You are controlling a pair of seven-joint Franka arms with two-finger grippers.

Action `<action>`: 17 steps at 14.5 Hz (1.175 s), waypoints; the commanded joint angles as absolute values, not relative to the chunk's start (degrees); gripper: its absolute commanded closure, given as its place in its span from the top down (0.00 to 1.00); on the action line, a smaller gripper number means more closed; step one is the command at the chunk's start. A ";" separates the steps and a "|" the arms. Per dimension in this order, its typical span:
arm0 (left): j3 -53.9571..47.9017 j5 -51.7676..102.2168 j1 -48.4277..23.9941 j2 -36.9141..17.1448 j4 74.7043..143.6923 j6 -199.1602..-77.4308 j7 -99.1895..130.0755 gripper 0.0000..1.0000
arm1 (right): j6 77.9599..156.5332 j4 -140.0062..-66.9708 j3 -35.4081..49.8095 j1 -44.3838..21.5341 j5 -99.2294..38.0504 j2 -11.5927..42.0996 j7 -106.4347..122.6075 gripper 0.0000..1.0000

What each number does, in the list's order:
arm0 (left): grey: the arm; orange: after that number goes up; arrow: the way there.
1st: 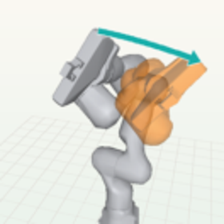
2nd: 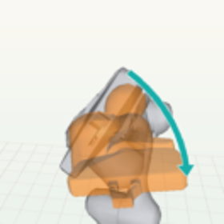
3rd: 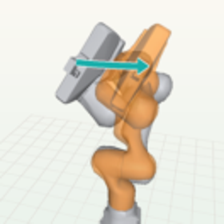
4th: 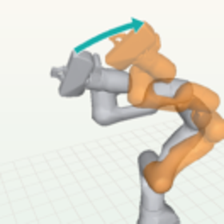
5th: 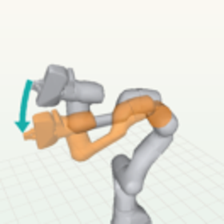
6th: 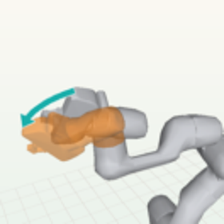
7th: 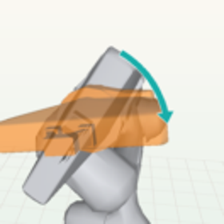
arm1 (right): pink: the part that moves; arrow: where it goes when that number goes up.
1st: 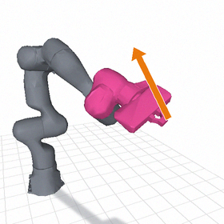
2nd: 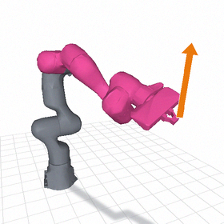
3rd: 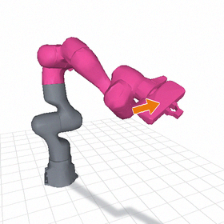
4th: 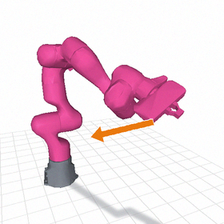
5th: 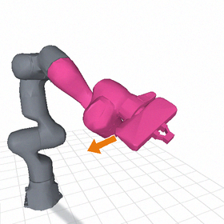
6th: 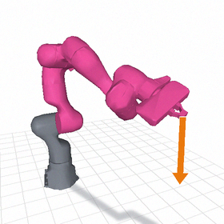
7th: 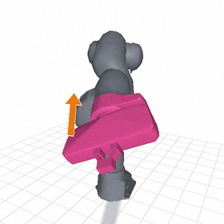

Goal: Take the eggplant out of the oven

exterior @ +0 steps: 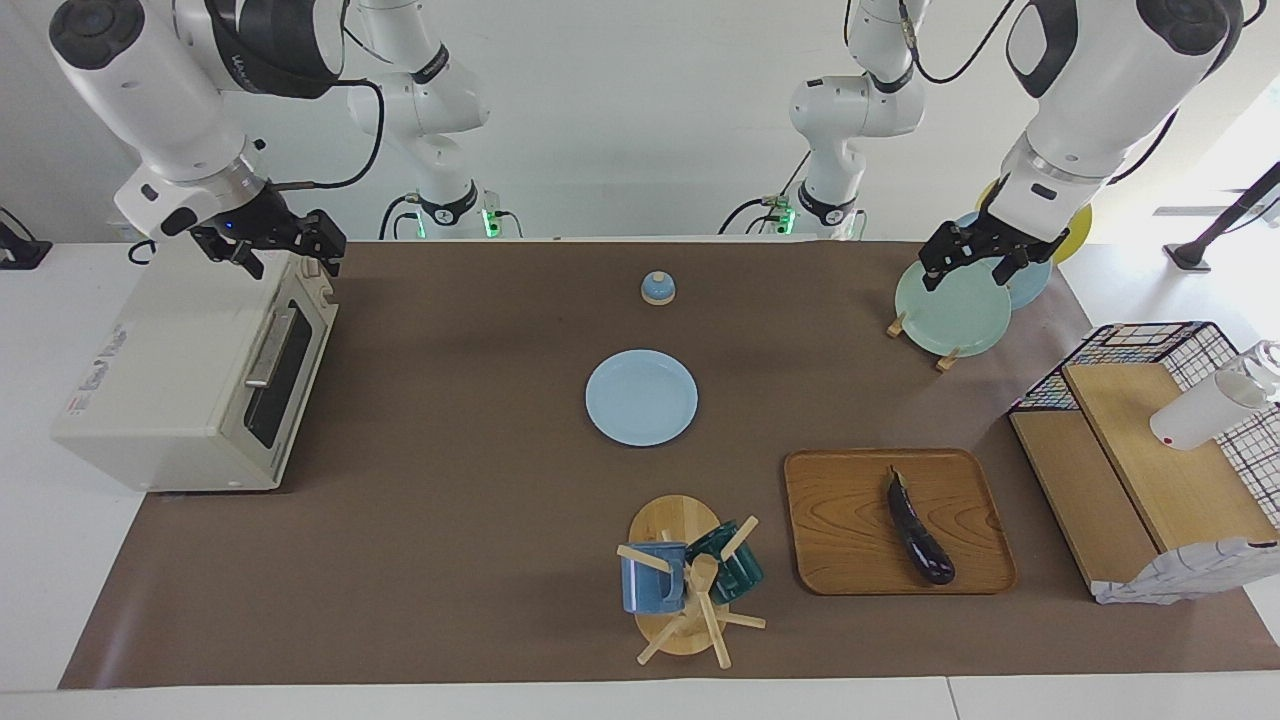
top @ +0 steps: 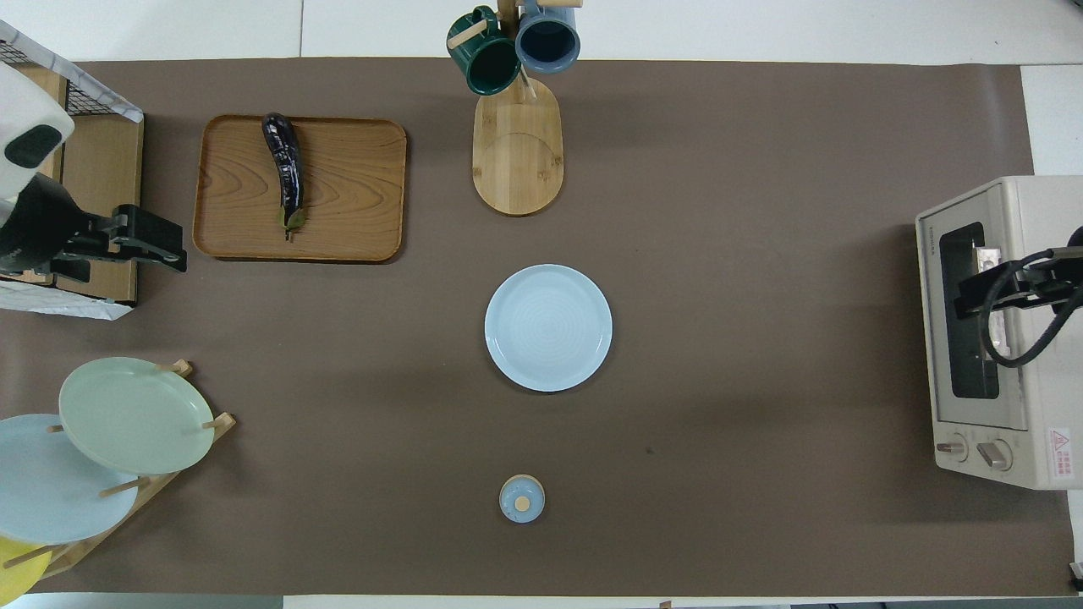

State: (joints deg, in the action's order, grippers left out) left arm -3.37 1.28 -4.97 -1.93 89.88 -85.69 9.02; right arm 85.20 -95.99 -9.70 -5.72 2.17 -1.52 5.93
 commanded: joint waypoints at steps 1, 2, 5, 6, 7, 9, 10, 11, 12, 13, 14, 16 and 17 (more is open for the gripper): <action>-3.43 0.09 -5.36 2.54 98.77 -89.97 9.49 1.00 | 85.43 -96.06 -10.02 -5.98 0.53 -2.02 5.10 1.00; -3.69 0.35 -5.01 2.72 99.66 -91.22 9.32 1.00 | 85.43 -96.06 -10.02 -5.98 0.53 -2.11 5.10 1.00; -5.44 0.44 -4.22 1.85 96.70 -89.31 9.40 1.00 | 85.43 -96.06 -10.11 -5.80 0.53 -2.11 5.18 1.00; -5.45 0.53 -4.22 1.76 95.20 -87.90 9.32 1.00 | 85.43 -96.15 -10.02 -5.80 0.53 -2.11 5.19 1.00; -5.45 1.05 -4.22 1.76 94.40 -87.19 9.32 1.00 | 85.43 -96.15 -10.02 -5.89 0.53 -2.11 5.19 1.00; -5.36 2.11 -4.31 2.02 94.31 -86.92 9.49 1.00 | 85.43 -96.15 -10.02 -5.89 0.53 -2.11 5.19 1.00; -5.36 2.11 -4.31 2.02 94.48 -87.18 9.41 1.00 | 85.43 -96.15 -10.02 -5.89 0.53 -2.11 5.19 1.00; -5.36 2.11 -4.22 2.02 94.57 -87.27 9.32 1.00 | 85.43 -96.15 -10.02 -5.80 0.53 -2.11 5.19 1.00; -5.36 2.20 -4.22 2.02 94.57 -87.19 9.23 1.00 | 85.43 -96.15 -10.02 -5.89 0.53 -2.11 5.19 1.00; -5.36 2.37 -4.22 2.02 94.57 -87.36 9.23 1.00 | 85.43 -96.15 -10.02 -5.80 0.53 -2.11 5.19 1.00; -5.36 2.90 -4.22 2.02 94.57 -87.71 9.32 1.00 | 85.43 -96.15 -10.02 -5.80 0.53 -2.11 5.19 1.00; -5.36 3.52 -4.13 2.02 94.66 -87.80 9.23 1.00 | 85.43 -96.15 -10.02 -5.80 0.53 -2.11 5.19 1.00; -5.27 3.52 -4.04 2.02 94.66 -87.80 9.23 1.00 | 85.43 -96.15 -10.02 -5.80 0.53 -2.11 5.19 1.00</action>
State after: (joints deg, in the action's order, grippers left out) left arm -4.94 2.43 -4.88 1.61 94.56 -88.08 9.03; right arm 85.20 -95.97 -9.71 -5.75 2.17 -1.53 5.93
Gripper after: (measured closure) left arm 0.000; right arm 0.000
